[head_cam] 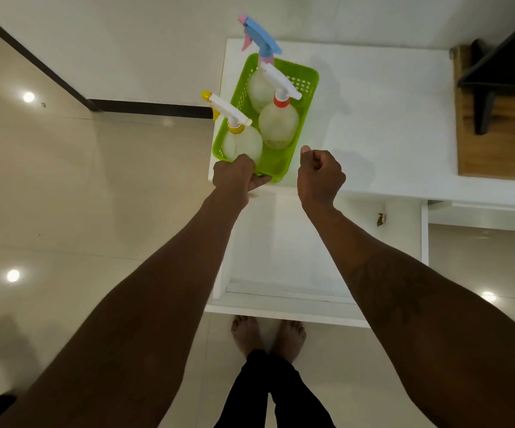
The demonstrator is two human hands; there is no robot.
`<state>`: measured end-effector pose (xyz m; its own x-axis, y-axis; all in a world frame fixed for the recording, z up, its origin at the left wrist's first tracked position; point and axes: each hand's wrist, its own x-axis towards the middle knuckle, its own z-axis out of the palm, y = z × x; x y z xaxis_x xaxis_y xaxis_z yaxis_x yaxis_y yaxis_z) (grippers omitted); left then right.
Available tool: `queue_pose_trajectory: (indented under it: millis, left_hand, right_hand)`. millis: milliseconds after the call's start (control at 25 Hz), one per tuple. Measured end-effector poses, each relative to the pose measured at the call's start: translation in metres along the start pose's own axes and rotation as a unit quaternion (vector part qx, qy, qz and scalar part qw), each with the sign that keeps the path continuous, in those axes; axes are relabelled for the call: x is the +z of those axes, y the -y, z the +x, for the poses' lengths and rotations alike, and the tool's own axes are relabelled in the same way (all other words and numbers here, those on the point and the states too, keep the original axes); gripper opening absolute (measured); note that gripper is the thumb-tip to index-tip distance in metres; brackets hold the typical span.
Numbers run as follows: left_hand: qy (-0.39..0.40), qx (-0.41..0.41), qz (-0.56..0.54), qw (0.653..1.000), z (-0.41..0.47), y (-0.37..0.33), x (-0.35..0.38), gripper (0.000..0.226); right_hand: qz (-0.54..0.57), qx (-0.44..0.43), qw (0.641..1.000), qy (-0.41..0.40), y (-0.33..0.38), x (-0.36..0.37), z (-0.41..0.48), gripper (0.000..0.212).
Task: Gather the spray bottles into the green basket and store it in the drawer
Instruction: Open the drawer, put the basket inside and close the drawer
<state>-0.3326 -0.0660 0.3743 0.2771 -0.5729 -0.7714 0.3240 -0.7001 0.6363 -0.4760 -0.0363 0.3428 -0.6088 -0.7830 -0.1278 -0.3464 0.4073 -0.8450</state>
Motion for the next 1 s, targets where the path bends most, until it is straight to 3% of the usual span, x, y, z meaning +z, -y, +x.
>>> queue_pose_trajectory:
  millis: [200,360,600,720,1000]
  left_hand:
    - [0.034,-0.002,0.132,0.991,-0.011,0.010,-0.056,0.043]
    - [0.100,0.009,0.213,0.972,-0.025,0.011,-0.088,0.031]
    - [0.151,-0.004,0.325,0.934,-0.035,0.020,-0.122,0.029]
    - [0.183,-0.015,0.377,0.908,-0.039,0.034,-0.130,0.032]
    - [0.152,-0.025,0.475,0.867,-0.039,0.086,-0.119,0.046]
  right_hand:
    - [0.020,0.001,0.998,-0.054,-0.002,-0.023,-0.007,0.028]
    - [0.000,-0.001,0.996,-0.088,-0.012,-0.049,-0.015,0.039]
    - [-0.047,-0.040,0.998,-0.021,-0.045,-0.089,-0.045,0.043]
    - [-0.089,-0.062,0.994,0.009,-0.070,-0.108,-0.062,0.026]
    - [-0.192,-0.041,0.980,0.011,-0.135,-0.135,-0.106,0.015]
